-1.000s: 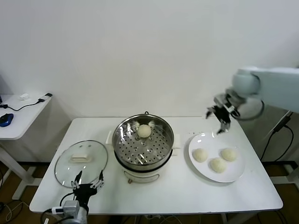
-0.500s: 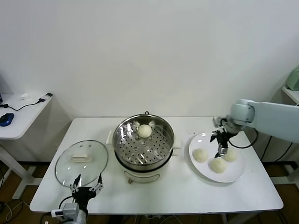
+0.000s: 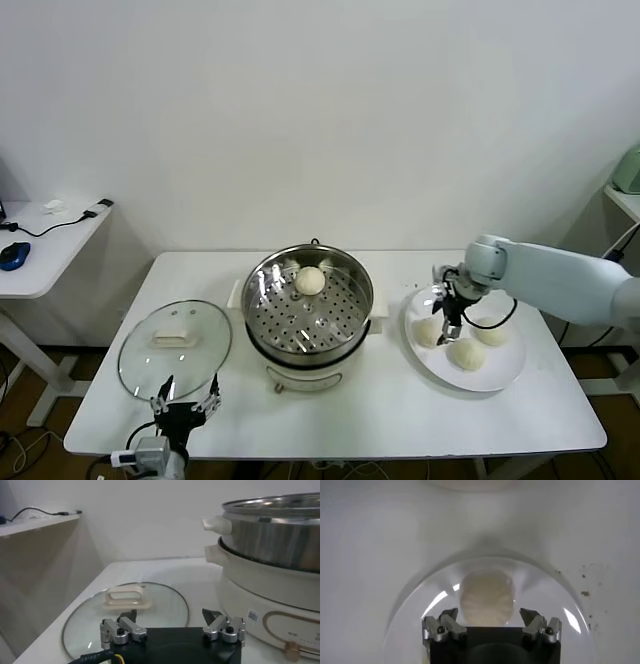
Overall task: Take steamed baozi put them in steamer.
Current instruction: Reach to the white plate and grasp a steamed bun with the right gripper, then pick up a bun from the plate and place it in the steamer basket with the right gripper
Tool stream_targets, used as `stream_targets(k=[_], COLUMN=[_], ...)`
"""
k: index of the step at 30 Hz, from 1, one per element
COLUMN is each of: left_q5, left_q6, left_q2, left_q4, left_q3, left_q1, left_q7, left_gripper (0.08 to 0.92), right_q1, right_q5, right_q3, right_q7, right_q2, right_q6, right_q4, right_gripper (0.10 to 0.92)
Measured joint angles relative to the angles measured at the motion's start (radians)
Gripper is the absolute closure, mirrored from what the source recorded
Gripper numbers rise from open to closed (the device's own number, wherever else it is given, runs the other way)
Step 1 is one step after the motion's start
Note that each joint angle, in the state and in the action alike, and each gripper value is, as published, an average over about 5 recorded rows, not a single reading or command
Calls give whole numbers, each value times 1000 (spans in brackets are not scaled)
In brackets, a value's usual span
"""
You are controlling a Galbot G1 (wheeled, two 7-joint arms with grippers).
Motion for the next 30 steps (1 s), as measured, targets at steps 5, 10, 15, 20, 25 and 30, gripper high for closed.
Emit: stream_targets(k=[5,10,15,20,25,30], left_q5=[0,1,2,2,1,0], left_q6=[-1,-2,0,2,5,11], left_q2=[0,0,0,0,4,10], left_q4=[-5,-13,-22,-32,-43,-55], left_q3=[0,3,3,5,7,13], left_q1=[4,10,14,18,21,20], left_q7=[-2,-3,-4,-5,-5,-3], left_gripper=[177,177,177,177,177,177], right_q1=[-16,-13,23,122,272,440], right_q5=[-7,-27,-43,-25,36,146], right_q3=[14,15,1,-43,-111,-165], right_q7=[-4,-15,-31,-61,-97,-118], right_q2=[5,2,-8,-22,-23,2], right_q6=[0,3,12,23,26,13], right_q4=[-10,-2,21,62,117,181], right_gripper=[308,358,368,366,364,366])
